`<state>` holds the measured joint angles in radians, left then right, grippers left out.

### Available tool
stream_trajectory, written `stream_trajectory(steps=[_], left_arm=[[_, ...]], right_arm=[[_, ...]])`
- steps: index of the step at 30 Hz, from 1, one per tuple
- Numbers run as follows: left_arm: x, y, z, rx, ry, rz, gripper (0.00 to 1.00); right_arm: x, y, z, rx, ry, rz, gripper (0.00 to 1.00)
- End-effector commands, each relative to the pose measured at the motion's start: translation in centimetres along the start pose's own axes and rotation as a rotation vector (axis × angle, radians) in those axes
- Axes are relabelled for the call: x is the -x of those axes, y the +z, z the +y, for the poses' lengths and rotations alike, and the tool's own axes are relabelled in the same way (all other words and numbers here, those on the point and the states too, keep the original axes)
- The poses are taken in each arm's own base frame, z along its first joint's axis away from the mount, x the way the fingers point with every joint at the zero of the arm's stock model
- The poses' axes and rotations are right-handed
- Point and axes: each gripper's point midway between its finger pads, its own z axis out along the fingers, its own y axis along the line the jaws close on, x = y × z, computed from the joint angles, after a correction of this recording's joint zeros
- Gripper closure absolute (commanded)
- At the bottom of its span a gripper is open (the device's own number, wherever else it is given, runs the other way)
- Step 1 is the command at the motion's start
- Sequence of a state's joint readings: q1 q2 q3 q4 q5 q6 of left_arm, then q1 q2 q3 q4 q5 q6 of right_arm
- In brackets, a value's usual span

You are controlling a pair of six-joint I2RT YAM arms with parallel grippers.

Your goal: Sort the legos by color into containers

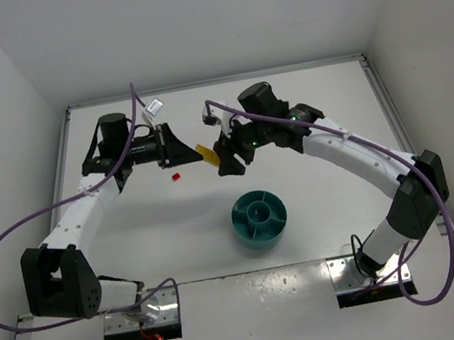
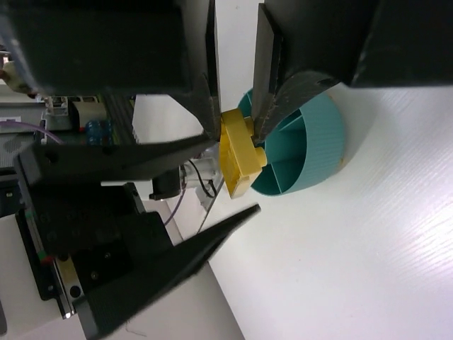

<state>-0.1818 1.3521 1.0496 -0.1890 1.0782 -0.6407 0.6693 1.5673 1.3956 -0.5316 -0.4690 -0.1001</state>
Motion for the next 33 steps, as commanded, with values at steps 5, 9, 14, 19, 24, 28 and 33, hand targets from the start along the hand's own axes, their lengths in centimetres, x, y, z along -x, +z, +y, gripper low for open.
stream_trajectory(steps=[5,9,14,19,24,28,33], left_arm=[[1.0,-0.6,-1.9,-0.013,0.172,-0.007,1.00],[1.7,-1.3,-0.8,0.093,0.317,0.002,1.00],[0.8,-1.3,-1.9,0.204,0.559,0.035,1.00],[-2.4,-0.5,-3.8,0.205,0.765,0.107,1.00],[-3.3,0.4,-5.3,0.176,0.840,0.169,1.00],[-5.2,1.6,-5.3,0.172,0.907,0.252,1.00],[-7.2,3.7,-5.5,0.143,0.938,0.329,1.00]], right_arm=[[-1.5,-1.9,0.1,-0.017,-0.009,0.006,0.05],[-6.0,-3.1,-0.3,-0.025,0.084,0.049,0.00],[-11.1,-5.9,-4.9,-0.201,0.373,0.022,0.00],[-13.3,-8.2,-10.2,-0.399,0.580,0.008,0.00],[-15.0,-10.3,-15.1,-0.441,0.762,0.026,0.00],[-14.2,-10.8,-16.6,-0.433,0.802,-0.016,0.00],[-14.0,-11.2,-18.0,-0.452,0.807,-0.032,0.00]])
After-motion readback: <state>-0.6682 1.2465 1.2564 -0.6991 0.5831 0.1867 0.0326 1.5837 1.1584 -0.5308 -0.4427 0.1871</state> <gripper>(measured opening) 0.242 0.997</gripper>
